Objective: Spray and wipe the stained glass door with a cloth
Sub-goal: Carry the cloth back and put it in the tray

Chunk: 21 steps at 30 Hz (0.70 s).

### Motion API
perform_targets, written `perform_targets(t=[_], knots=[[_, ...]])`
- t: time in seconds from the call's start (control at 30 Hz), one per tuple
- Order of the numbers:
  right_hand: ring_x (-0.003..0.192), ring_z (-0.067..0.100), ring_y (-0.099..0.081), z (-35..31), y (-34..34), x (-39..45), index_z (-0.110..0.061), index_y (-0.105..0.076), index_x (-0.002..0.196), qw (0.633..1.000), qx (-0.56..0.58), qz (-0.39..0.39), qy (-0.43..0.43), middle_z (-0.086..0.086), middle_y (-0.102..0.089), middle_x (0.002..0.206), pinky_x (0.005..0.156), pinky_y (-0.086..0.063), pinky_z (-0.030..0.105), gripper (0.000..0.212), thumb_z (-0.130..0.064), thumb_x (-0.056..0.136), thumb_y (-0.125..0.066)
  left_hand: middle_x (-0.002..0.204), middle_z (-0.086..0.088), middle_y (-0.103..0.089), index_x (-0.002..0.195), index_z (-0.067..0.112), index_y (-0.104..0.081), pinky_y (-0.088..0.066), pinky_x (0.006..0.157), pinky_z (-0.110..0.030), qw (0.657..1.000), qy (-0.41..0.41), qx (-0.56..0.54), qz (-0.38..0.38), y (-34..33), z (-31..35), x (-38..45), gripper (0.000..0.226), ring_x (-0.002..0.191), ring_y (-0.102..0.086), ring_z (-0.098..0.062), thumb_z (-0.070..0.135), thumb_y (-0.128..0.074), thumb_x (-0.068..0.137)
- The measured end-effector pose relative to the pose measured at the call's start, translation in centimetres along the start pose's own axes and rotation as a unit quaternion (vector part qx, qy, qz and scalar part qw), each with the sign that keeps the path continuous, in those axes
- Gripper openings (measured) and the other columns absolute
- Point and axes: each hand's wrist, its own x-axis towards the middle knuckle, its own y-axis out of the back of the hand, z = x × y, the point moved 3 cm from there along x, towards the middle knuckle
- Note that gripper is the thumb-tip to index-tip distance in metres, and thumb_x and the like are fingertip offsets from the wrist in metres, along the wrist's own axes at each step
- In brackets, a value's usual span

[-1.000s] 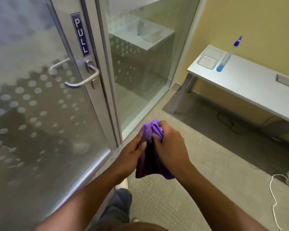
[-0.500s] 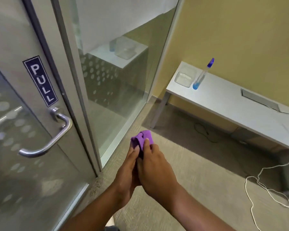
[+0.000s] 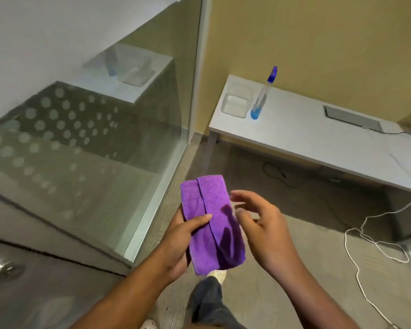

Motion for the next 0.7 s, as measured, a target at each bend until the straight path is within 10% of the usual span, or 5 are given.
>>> perform_targets(t=[0.13, 0.33, 0.5, 0.7], knots=[[0.117, 0.014, -0.07, 5.0, 1.6, 7.4, -0.027, -0.064, 0.136, 0.981, 0.118, -0.114, -0.107, -0.011, -0.071, 0.129, 0.092, -0.055, 0.027, 0.043, -0.049, 0.098, -0.064, 0.131, -0.018, -0.075, 0.121, 0.028, -0.077, -0.063, 0.094, -0.045, 0.998, 0.006, 0.027, -0.052, -4.3, 1.2, 5.3, 0.041, 0.118, -0.075, -0.038, 0.007, -0.077, 0.087], [0.101, -0.002, -0.069, 7.8, 5.7, 15.7, -0.028, -0.058, 0.136, 0.994, 0.092, -0.051, 0.003, -0.016, -0.071, 0.116, 0.083, -0.052, 0.014, 0.03, -0.025, 0.106, -0.061, 0.124, -0.013, -0.079, 0.121, 0.026, -0.077, -0.062, 0.093, -0.042, 0.99, 0.004, 0.132, -0.049, -9.9, 4.0, 14.5, 0.037, 0.112, -0.077, -0.032, 0.023, -0.082, 0.084], [0.103, -0.006, -0.065, 8.8, 10.2, 21.9, -0.029, -0.057, 0.141, 0.996, 0.043, -0.064, 0.033, -0.016, -0.069, 0.122, 0.082, -0.047, 0.008, 0.034, -0.027, 0.107, -0.058, 0.089, 0.008, -0.078, 0.102, 0.032, -0.079, -0.054, 0.055, -0.019, 0.975, -0.001, 0.22, -0.008, -12.6, 8.3, 21.6, 0.029, 0.07, -0.071, -0.004, 0.05, -0.086, 0.08], [0.113, 0.009, -0.068, 9.1, 11.9, 28.3, -0.03, -0.062, 0.14, 0.976, 0.043, -0.2, 0.076, -0.012, -0.071, 0.126, 0.1, -0.055, 0.034, 0.036, -0.034, 0.104, -0.064, 0.11, -0.008, -0.083, 0.132, 0.02, -0.068, -0.062, 0.08, -0.026, 0.94, 0.036, 0.326, -0.095, -14.8, 13.8, 28.5, 0.059, 0.097, -0.078, -0.017, 0.027, -0.093, 0.079]])
